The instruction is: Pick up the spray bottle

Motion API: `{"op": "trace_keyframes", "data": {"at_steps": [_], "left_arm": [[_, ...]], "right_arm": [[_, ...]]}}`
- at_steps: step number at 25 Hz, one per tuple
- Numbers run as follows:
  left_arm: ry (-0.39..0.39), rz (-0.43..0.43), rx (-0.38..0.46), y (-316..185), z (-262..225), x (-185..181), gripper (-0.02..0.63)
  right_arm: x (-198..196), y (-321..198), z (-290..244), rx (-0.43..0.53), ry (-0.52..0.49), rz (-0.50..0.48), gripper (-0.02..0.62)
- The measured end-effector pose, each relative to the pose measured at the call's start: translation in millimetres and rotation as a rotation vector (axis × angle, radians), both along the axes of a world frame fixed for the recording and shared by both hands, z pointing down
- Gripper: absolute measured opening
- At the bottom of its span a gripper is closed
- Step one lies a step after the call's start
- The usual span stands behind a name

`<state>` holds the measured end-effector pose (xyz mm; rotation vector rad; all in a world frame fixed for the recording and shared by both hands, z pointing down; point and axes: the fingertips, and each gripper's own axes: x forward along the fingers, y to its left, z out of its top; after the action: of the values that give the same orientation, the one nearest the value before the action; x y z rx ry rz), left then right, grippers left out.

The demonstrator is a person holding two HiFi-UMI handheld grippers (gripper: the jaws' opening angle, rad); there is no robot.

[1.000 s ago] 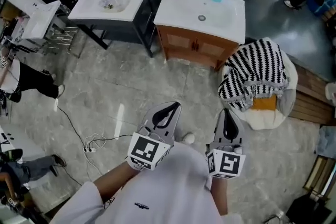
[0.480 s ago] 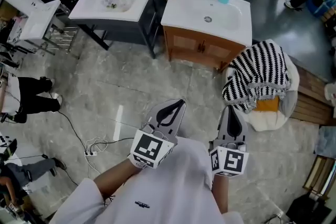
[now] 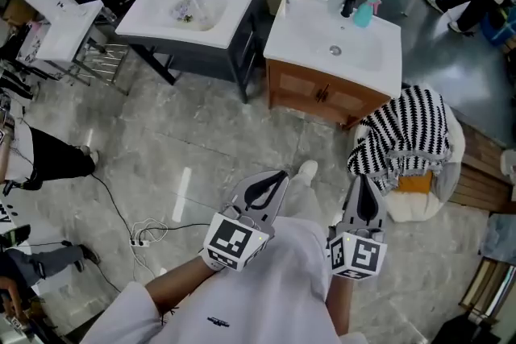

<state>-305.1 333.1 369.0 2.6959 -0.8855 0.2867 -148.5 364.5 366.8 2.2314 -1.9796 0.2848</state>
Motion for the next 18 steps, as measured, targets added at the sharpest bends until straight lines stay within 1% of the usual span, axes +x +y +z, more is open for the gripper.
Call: {"op": "trace_keyframes", "data": {"at_steps": [5, 9, 12, 18], "left_arm": [[-0.017, 0.015, -0.006, -32.3, 7.4, 22.2, 0.012], [-0.022, 0.015, 0.000, -73.3, 7.0, 57.9, 0.012], [-0.026, 0.020, 0.011, -108.2, 4.1, 92.8, 0.012], [-0.037, 0.015, 0.026, -185.4, -7.5, 168.9, 0.012]], "right_arm": [[18.1, -31.0, 7.8, -0.008, -0.018, -0.007, 0.008], [44.7, -71.8, 9.2, 0.010, -0.048, -0.024, 0.008], [73.8, -109.1, 8.8, 0.025, -0.074, -0.041, 0.008], [151.8, -186.7, -9.3, 0.048, -0.054, -0.055, 0.008]]}}
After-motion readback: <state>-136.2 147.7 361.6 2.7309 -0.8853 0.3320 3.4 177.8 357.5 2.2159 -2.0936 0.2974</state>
